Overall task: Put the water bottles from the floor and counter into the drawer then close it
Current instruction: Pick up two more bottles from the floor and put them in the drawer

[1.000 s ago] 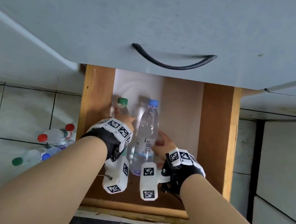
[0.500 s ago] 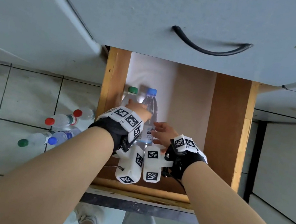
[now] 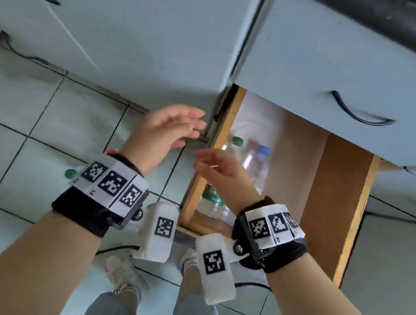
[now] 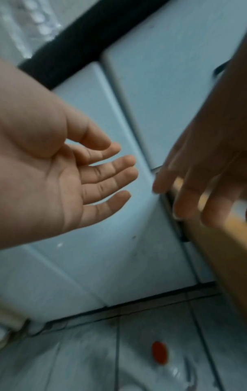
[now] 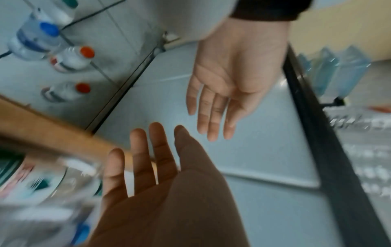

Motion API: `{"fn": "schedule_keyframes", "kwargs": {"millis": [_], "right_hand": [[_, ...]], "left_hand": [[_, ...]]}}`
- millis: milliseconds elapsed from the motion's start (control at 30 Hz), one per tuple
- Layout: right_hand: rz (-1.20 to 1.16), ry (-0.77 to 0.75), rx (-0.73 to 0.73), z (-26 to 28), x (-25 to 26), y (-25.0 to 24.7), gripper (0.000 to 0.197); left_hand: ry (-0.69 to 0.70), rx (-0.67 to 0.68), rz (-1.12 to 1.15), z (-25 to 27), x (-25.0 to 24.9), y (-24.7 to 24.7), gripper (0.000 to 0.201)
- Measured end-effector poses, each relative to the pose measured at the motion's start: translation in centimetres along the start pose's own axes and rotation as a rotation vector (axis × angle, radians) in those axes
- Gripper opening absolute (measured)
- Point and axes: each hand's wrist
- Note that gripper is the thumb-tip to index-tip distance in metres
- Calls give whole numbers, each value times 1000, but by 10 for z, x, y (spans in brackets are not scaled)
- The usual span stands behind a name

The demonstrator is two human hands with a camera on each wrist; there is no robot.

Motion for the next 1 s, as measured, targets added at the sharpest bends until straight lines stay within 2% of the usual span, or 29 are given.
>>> {"fn": "schedule_keyframes", "kwargs": {"millis": [100,233,300,400,500,600,667,767,867,1000], "right_hand": [[-26,-55,69,-8,23,69,18],[-37,-37,87,-26,28,157,19],[-40,7,60,-41,14,192,20],[4,140,-15,-72,-32,233,19],[72,323,-67,-110,-91,255,29],[191,426,-64,-159,-147,263,51],[235,421,-70,-192,-179,267,66],[283,377,-13,-242,-229,280,87],[338,299,61,-267,-252,288,93],[384,195,78,-285,-271,295,80]], "left_hand": [[6,-170,56,35,20,-71,30],[-61,-286,51,77,59,-153,29],[-86,-335,43,88,85,-184,29],[-155,-381,64,89,139,-214,25],[-264,-432,86,72,206,-235,27],[-377,-475,-9,43,282,-253,52],[-450,-491,-115,22,329,-263,72],[-570,-472,-140,-12,399,-278,88],[-580,-413,-99,-29,434,-279,88],[-482,-517,70,-47,464,-270,67]]}}
Point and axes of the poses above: each hand's wrist, its own z-axis away from the middle knuckle, its own y-axis out of the palm, x = y × z, and after that the axes turned 5 degrees about x, right-handed
